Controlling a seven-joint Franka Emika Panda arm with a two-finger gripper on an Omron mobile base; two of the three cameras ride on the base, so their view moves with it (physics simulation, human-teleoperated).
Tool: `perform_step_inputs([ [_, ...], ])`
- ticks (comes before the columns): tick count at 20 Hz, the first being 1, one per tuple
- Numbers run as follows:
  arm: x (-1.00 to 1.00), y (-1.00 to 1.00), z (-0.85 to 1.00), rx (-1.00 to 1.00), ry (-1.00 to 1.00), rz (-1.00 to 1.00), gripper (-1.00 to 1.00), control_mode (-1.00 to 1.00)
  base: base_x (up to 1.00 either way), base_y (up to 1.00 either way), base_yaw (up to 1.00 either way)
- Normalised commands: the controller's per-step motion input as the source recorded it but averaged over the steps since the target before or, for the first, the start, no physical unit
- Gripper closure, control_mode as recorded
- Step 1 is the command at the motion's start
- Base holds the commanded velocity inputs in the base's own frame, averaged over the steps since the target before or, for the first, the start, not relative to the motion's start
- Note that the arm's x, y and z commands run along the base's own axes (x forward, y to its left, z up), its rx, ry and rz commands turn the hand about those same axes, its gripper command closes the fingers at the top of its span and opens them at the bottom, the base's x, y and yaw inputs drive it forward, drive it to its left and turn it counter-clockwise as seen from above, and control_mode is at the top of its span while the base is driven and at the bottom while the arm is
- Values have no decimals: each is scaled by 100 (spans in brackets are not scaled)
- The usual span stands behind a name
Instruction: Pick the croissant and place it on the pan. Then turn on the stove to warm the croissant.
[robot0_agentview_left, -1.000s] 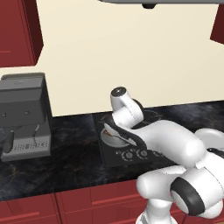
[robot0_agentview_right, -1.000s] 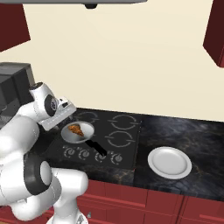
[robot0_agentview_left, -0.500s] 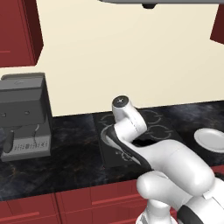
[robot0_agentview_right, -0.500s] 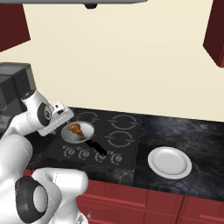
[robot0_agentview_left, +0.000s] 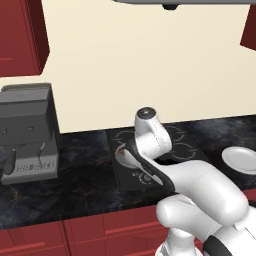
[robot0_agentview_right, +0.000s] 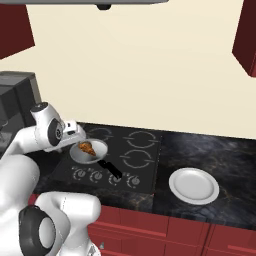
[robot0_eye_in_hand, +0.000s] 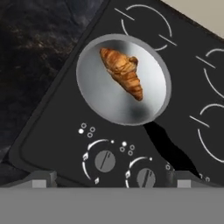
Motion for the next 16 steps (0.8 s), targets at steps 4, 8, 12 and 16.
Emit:
perform_step_inputs([
  [4,-27,0,-1,14,0,-25,-100,-100,0,0,0],
  [8,-21,-13,-25,19,0,-26,-100,-100,0,0,0],
  [12,0,-22,-63,10,0,-18,-100,-100,0,0,0],
  [16,-11,-4,-20,7,0,-10,-100,-100,0,0,0],
])
